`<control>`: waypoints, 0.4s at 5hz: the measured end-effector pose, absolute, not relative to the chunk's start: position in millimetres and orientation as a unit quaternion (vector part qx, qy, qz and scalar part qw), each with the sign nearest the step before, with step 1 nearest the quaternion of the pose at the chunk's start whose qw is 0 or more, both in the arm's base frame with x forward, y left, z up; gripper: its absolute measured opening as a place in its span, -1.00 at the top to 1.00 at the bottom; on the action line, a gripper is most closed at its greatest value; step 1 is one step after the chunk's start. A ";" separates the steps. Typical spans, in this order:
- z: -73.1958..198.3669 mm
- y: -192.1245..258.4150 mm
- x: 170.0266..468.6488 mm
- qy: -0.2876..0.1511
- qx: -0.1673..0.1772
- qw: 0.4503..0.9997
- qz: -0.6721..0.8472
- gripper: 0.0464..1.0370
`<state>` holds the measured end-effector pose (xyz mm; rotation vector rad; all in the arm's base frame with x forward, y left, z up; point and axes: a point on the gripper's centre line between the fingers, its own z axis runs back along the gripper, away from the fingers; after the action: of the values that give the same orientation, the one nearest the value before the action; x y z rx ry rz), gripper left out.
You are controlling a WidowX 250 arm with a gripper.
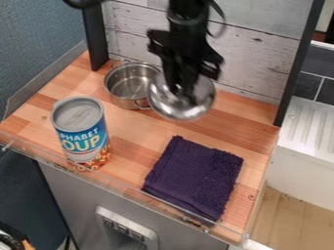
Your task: Removed silver lid and placed it on the purple cloth on botttom right of the table
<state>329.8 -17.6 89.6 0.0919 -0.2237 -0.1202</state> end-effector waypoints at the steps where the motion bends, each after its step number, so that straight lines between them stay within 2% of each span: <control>1: 76.5 -55.2 310.1 -0.095 0.037 0.989 -0.109 0.53; 2: 67.9 -69.9 297.8 -0.083 0.031 0.988 -0.128 0.53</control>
<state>297.8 -69.9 67.9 0.0618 -0.1673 -0.2576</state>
